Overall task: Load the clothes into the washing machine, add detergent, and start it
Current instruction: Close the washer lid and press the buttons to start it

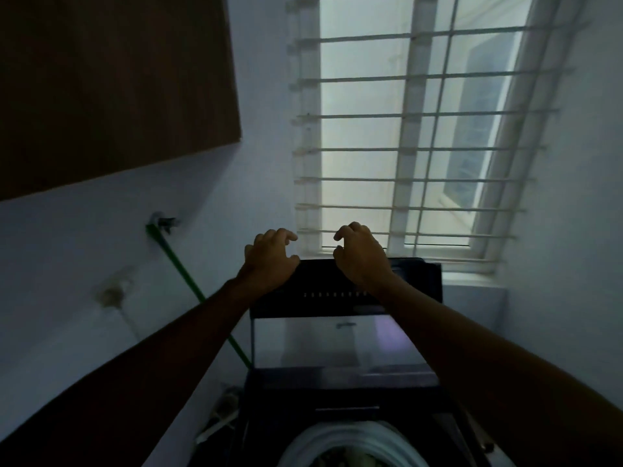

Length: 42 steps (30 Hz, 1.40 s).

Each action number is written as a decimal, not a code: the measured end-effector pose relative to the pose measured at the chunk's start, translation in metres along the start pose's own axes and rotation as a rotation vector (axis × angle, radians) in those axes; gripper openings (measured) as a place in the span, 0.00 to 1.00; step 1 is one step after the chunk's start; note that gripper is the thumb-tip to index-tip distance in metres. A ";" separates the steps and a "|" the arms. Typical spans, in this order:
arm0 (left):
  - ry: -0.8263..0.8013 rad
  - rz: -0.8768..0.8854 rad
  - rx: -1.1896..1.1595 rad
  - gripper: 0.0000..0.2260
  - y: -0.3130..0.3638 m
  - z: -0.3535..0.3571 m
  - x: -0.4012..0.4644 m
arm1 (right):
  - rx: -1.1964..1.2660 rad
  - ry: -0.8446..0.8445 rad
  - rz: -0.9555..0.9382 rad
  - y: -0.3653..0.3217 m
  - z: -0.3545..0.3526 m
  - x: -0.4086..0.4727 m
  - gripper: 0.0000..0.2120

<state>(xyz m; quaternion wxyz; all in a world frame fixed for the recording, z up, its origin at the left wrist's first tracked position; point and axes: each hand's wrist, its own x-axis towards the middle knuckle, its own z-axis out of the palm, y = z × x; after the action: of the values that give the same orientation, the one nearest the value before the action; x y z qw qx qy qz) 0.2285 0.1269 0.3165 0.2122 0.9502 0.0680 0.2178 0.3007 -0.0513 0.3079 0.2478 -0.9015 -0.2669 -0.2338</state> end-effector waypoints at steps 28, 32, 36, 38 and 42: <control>-0.408 0.051 0.145 0.16 0.031 0.122 0.084 | -0.159 -0.226 0.085 0.131 0.067 0.021 0.27; -0.445 0.024 0.146 0.19 0.038 0.112 0.067 | -0.223 -0.263 0.066 0.116 0.048 0.006 0.28; -0.505 0.041 0.196 0.20 0.046 0.098 0.046 | -0.309 -0.315 0.043 0.100 0.029 -0.010 0.32; -0.527 0.051 0.233 0.20 0.051 0.087 0.036 | -0.310 -0.348 0.051 0.092 0.021 -0.016 0.33; -0.602 0.077 0.275 0.22 0.056 0.072 0.015 | -0.296 -0.417 0.069 0.080 0.003 -0.032 0.34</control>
<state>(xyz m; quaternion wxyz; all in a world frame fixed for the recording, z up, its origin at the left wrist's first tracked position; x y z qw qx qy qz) 0.2760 0.0527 0.2881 0.0840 0.9935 -0.0047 -0.0761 0.3254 -0.1206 0.2622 0.0606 -0.9652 -0.2444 -0.0709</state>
